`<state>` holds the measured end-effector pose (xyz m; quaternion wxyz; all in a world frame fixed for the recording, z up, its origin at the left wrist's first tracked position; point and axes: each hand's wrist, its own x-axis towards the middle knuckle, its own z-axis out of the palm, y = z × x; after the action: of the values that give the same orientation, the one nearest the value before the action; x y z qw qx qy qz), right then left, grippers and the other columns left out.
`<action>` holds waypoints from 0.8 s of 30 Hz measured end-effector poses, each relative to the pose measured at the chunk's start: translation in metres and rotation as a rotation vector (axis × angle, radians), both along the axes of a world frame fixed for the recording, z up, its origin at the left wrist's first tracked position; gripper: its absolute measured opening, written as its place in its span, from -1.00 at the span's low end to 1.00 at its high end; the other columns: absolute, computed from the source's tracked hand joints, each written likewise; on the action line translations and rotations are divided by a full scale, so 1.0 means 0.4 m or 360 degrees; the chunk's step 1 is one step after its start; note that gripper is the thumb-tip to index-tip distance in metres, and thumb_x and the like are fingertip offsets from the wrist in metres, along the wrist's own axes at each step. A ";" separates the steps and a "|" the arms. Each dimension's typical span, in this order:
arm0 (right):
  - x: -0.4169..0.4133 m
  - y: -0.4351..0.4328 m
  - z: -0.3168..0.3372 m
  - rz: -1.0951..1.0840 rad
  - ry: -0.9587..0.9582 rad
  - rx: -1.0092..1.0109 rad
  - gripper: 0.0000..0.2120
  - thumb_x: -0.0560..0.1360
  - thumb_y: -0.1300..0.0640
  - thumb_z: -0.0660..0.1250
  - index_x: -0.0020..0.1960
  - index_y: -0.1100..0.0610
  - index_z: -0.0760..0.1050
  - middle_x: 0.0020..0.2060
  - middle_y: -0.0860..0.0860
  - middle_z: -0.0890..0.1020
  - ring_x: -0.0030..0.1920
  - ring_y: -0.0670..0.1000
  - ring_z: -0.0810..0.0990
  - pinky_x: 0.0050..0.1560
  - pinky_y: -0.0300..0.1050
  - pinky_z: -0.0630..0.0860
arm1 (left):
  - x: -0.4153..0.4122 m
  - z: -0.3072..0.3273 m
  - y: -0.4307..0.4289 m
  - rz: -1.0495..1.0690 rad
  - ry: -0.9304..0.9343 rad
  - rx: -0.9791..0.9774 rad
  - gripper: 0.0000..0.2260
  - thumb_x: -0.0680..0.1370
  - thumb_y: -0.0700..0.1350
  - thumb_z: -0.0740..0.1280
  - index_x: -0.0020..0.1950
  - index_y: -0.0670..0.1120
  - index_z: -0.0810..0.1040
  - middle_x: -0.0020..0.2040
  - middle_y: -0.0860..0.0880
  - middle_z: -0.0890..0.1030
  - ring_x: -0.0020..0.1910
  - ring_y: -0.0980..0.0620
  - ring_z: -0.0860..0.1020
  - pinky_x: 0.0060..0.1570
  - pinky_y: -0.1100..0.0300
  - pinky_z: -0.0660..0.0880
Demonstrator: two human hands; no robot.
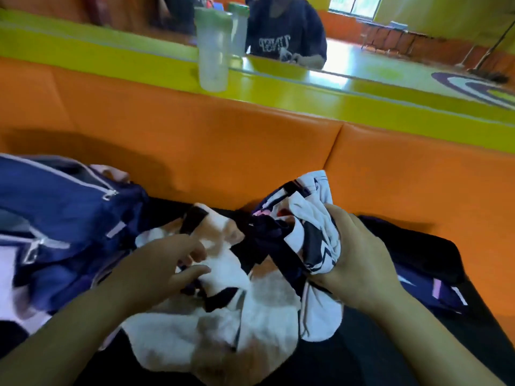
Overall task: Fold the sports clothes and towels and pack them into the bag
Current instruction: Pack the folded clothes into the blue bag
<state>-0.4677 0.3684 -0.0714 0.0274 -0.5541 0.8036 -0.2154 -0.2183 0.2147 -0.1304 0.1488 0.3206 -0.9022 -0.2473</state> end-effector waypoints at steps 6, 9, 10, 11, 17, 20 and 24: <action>0.183 -0.161 0.011 0.0153 -0.0009 -0.0085 -0.22 0.16 -0.29 0.33 0.34 -0.10 0.28 0.06 -0.13 0.52 0.06 -0.03 0.52 -0.06 0.08 0.51 | 0.260 0.010 -0.112 0.0146 0.0075 -0.0145 -0.62 0.35 0.46 0.14 -0.14 0.22 0.50 -0.19 0.26 0.55 -0.18 0.27 0.53 -0.25 0.20 0.49; 0.280 -0.238 0.006 0.0167 -0.0012 -0.0113 -0.18 0.16 -0.27 0.39 0.37 -0.10 0.25 0.11 -0.14 0.50 0.08 -0.03 0.51 -0.02 0.10 0.50 | 0.370 0.006 -0.177 0.0150 0.0081 -0.0196 -0.74 0.39 0.36 0.20 -0.14 0.23 0.48 -0.17 0.28 0.54 -0.19 0.31 0.52 -0.22 0.29 0.46; 0.309 -0.262 0.003 0.0165 -0.0016 -0.0125 -0.17 0.17 -0.26 0.41 0.38 -0.11 0.24 0.13 -0.14 0.50 0.08 -0.02 0.51 -0.01 0.11 0.49 | 0.399 0.009 -0.200 0.0146 0.0078 -0.0216 -0.72 0.40 0.37 0.19 -0.14 0.21 0.49 -0.18 0.28 0.54 -0.18 0.32 0.51 -0.20 0.37 0.43; 0.337 -0.284 -0.002 0.0167 -0.0020 -0.0141 -0.17 0.18 -0.25 0.44 0.38 -0.11 0.24 0.14 -0.14 0.50 0.09 -0.02 0.51 0.00 0.11 0.49 | 0.429 0.011 -0.225 0.0150 0.0076 -0.0235 -0.69 0.40 0.38 0.18 -0.13 0.19 0.50 -0.19 0.27 0.54 -0.17 0.33 0.51 -0.20 0.41 0.41; 0.476 -0.393 -0.008 0.0213 -0.0158 -0.0300 -0.21 0.17 -0.25 0.38 0.36 -0.10 0.29 0.11 -0.13 0.53 0.07 -0.02 0.53 -0.07 0.06 0.52 | 0.574 0.023 -0.388 0.0311 0.0129 -0.0368 -0.72 0.38 0.33 0.19 -0.14 0.17 0.49 -0.20 0.23 0.56 -0.20 0.24 0.50 -0.22 0.30 0.44; 0.534 -0.442 0.010 0.0287 -0.0257 -0.0392 -0.23 0.13 -0.28 0.34 0.31 -0.15 0.29 0.07 -0.20 0.51 0.07 -0.05 0.52 -0.07 -0.02 0.50 | 0.651 0.011 -0.451 0.0396 -0.0104 -0.0307 -0.60 0.37 0.32 0.06 -0.10 0.12 0.55 -0.15 0.18 0.59 -0.11 0.14 0.54 -0.11 0.13 0.48; 0.609 -0.506 0.048 0.0393 -0.0396 -0.0513 -0.32 0.12 -0.24 0.40 0.17 -0.46 0.21 0.07 -0.36 0.49 0.06 -0.24 0.50 -0.06 -0.24 0.43 | 0.743 0.000 -0.494 0.0411 -0.0443 -0.0297 -0.37 0.33 0.38 -0.14 0.01 0.13 0.59 -0.04 0.16 0.63 0.02 0.11 0.57 0.05 0.06 0.44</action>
<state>-0.2240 0.1658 -0.0520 0.0634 -0.6147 0.6753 -0.4026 0.0787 0.0169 -0.1304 0.0821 0.4495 -0.8844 -0.0948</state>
